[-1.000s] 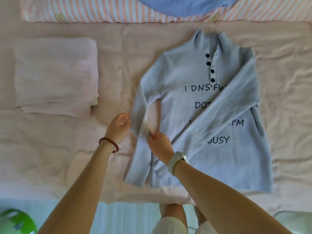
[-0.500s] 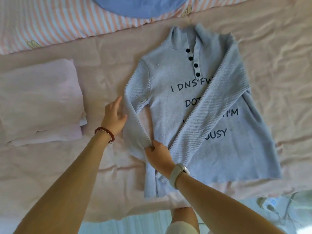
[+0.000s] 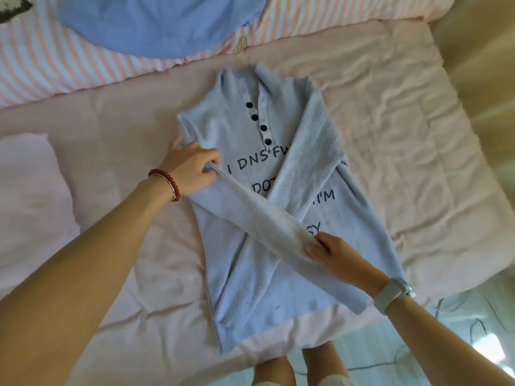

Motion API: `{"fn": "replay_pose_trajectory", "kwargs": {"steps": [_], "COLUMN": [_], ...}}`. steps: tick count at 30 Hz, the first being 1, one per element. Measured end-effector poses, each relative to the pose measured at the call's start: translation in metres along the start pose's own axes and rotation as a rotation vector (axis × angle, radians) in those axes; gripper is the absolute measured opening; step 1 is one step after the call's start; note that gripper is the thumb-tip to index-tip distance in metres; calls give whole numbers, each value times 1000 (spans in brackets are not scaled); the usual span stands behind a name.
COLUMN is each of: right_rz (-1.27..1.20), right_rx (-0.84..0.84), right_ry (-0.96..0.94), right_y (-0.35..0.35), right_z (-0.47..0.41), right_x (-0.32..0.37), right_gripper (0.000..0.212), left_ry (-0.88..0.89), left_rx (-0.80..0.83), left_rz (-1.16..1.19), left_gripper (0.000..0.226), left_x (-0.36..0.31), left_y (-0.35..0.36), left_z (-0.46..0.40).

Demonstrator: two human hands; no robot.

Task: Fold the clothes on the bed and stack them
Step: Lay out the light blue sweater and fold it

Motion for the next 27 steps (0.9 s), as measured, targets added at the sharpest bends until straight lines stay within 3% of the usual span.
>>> {"fn": "replay_pose_trajectory", "kwargs": {"steps": [3,6,8,12,16,19,22,25,27], "right_rz": [5,-54,-60,21,485,665,757,891,973], "right_rx": [-56,-182,-240,-291,-244,-372,-496,-249,-66], "right_ry": [37,75,128,281,407,275,-136,-451,-476], "right_y": [-20,-35,-42,-51,-54,-50,-41,-25,-22], "right_z": [9,17,19,14,12,13,1,-29,-49], "right_x": [-26,-50,-65,-84,-85,-77,-54,-34,-26], "right_gripper": [23,18,18,23,25,26,40,52,54], "left_ry": [10,-26,-76,-235,-317,-300,-326,-364,-361], "left_rx": [106,243,266,141,-104,-31,141,211,207], "left_rz": [-73,-427,-531,-331,-126,-124,-241,-278,-222], "left_gripper": [12,25,28,27,56,65,66,65,64], "left_x": [-13,-18,-14,-11,-28,-48,-50,-47,-48], "left_y": [-2,11,17,22,39,68,99,109,102], "left_z": [-14,-25,-30,-32,-13,8,20,11,4]}}
Point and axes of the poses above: each hand's wrist, its own z-axis away from the middle knuckle, its own y-axis out of the palm, x = y × z, the point moved 3 cm from there along -z, towards the middle knuckle, and after that the axes turned 15 degrees about -y, right-handed, at the moved point
